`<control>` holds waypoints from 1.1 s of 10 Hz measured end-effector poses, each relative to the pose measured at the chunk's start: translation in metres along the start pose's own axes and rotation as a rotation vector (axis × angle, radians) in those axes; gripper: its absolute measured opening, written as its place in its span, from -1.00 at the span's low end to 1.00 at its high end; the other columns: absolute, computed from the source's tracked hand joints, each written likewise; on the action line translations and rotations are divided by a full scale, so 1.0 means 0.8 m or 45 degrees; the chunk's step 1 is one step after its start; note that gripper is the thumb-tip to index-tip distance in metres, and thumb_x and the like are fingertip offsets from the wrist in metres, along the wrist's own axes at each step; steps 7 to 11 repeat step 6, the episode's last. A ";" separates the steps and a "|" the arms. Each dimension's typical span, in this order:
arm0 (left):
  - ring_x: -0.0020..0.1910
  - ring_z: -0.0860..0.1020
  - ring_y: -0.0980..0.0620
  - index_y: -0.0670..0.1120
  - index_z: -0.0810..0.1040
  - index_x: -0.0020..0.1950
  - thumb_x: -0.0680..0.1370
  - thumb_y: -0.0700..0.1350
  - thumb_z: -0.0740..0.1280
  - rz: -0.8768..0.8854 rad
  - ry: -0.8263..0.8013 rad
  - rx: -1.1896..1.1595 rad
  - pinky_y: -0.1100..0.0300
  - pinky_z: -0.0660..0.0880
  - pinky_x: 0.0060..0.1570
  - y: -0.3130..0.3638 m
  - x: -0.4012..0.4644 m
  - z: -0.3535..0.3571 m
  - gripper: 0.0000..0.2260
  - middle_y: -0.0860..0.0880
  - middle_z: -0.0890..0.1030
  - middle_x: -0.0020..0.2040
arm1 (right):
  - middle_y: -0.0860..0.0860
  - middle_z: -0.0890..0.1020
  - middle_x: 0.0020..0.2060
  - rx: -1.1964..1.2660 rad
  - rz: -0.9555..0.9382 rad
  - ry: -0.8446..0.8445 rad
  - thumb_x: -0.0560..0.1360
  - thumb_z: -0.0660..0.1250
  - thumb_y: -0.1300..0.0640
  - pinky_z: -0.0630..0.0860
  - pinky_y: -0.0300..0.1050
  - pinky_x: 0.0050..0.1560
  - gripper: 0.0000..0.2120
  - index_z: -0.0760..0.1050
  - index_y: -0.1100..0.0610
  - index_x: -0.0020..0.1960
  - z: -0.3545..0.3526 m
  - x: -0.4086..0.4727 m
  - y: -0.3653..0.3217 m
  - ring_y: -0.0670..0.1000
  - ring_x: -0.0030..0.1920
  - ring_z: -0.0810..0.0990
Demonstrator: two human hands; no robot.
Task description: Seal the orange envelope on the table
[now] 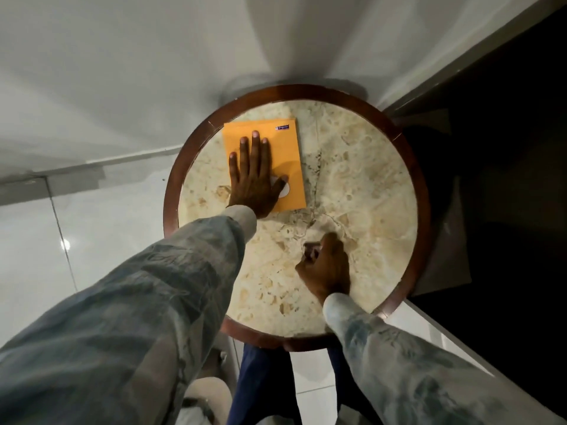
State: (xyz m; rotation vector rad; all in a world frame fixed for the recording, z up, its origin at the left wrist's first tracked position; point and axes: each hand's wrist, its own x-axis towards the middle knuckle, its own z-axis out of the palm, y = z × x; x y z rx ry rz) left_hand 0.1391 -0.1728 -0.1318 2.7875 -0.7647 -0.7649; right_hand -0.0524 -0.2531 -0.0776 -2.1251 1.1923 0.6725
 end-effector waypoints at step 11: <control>0.67 -0.16 -0.19 -0.12 -0.15 0.67 0.65 0.26 0.03 -0.009 0.088 0.060 -0.23 -0.10 0.62 0.011 -0.010 -0.008 -0.26 -0.15 -0.18 0.68 | 0.18 0.68 0.08 0.589 -0.393 0.489 0.40 0.59 0.04 0.65 0.20 0.12 -0.45 0.47 0.23 0.26 -0.174 0.147 -0.096 0.15 0.07 0.67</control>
